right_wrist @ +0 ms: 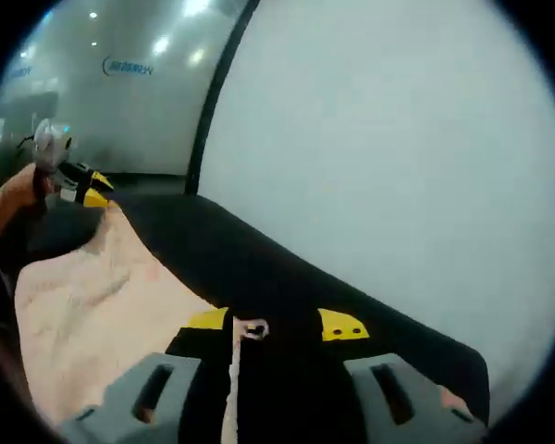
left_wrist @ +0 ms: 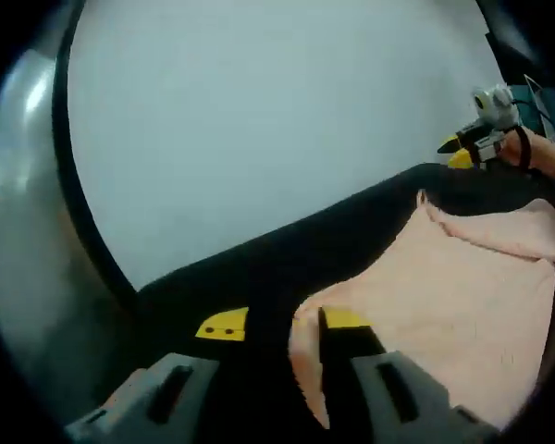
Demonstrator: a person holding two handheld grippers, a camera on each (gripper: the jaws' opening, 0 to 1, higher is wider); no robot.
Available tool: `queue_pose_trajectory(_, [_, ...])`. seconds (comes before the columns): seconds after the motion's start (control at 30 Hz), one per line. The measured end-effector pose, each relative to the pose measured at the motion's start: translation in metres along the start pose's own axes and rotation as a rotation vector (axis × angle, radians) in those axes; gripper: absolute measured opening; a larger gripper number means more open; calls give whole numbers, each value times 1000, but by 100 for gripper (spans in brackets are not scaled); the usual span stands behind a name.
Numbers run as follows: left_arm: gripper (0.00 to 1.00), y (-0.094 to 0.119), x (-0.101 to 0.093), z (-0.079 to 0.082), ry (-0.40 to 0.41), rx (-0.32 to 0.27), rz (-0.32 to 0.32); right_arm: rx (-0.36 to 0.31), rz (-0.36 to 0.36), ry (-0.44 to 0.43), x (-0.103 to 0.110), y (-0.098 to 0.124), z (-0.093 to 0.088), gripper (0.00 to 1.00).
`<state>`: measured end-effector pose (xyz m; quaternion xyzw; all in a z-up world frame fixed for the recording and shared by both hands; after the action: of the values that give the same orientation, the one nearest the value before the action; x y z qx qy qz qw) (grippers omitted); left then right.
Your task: Fold the towel on the table until its edges align and the towel forms a compact rectangular stack.
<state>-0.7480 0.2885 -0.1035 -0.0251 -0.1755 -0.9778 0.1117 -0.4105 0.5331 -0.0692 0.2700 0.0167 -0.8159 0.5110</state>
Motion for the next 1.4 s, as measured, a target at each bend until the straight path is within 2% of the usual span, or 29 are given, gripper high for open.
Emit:
queue_pose_trajectory(0.03, [38,0,-3,-5,31,-14,-34,-28,-22,-35,-4,13,1,28])
queue_pose_trajectory(0.1, [34,2,-1,-12,83,-60,-79,-18,-57,-103,-8,51,-2,26])
queue_pose_trajectory(0.23, [34,12,9,-37,158,-145,-115,-107,-57,-242,6,141,-11,24])
queue_pose_trajectory(0.27, [33,11,14,-44,199,-148,-120,-129,-67,-228,13,168,-20,23])
queue_pose_trajectory(0.3, [33,11,17,-53,234,-149,-117,-120,-71,-225,21,186,-28,22])
queue_pose_trajectory(0.37, [33,13,18,-65,283,-160,-115,-112,-83,-230,31,207,-43,18])
queue_pose_trajectory(0.4, [33,12,23,-69,294,-159,-110,-104,-78,-261,43,220,-53,18])
queue_pose_trajectory(0.43, [33,13,24,-72,298,-165,-108,-106,-59,-254,57,226,-56,18])
queue_pose_trajectory(0.5, [33,16,21,-70,337,-225,-130,-78,-51,-263,76,235,-64,20])
queue_pose_trajectory(0.57, [33,20,18,-69,379,-274,-163,-80,-52,-237,96,240,-65,23])
queue_pose_trajectory(0.63, [32,22,15,-71,379,-290,-168,-90,-18,-237,115,242,-64,28])
queue_pose_trajectory(0.7, [32,23,14,-73,349,-306,-159,-132,-1,-250,130,242,-61,32])
queue_pose_trajectory(0.8, [32,24,14,-73,348,-321,-166,-71,11,-213,145,239,-73,29])
queue_pose_trajectory(0.87, [32,24,13,-72,350,-329,-172,-49,40,-227,152,233,-81,26])
queue_pose_trajectory(0.9, [32,24,13,-72,354,-328,-175,-41,54,-236,156,230,-84,21])
queue_pose_trajectory(0.93, [32,23,14,-73,358,-325,-178,-26,64,-210,158,228,-87,8])
queue_pose_trajectory(0.97, [32,23,14,-74,361,-322,-181,-28,68,-97,154,229,-88,0])
queue_pose_trajectory(1.0, [32,23,13,-75,363,-319,-182,-56,-11,-85,143,233,-84,0])
queue_pose_trajectory(1.03, [32,22,13,-75,363,-316,-180,-92,-42,-54,133,237,-76,0])
queue_pose_trajectory(1.1, [32,22,14,-76,364,-314,-179,-113,-38,-57,108,247,-67,0])
queue_pose_trajectory(1.13, [31,22,14,-76,364,-317,-180,-112,-39,-57,98,248,-65,0])
queue_pose_trajectory(1.17, [31,23,15,-76,366,-320,-181,-98,-71,-18,73,254,-60,0])
queue_pose_trajectory(1.3, [31,26,17,-75,375,-344,-183,-66,-195,110,21,263,-46,0])
queue_pose_trajectory(1.4, [31,27,18,-73,379,-363,-187,-24,-287,259,-19,258,-35,0])
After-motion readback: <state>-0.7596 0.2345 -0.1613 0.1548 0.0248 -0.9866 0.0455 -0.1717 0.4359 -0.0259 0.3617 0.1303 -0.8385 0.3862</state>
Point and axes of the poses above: the point that each gripper's makers call its tool centre point, and the gripper's own axes: y roughly backward along the fingers, x roughly to its left, z roughly out of its top, the point moved 8 cm from there along y, roughly backward along the fingers, and after that the axes turned 14 degrees about y, right-handed, at the moved point
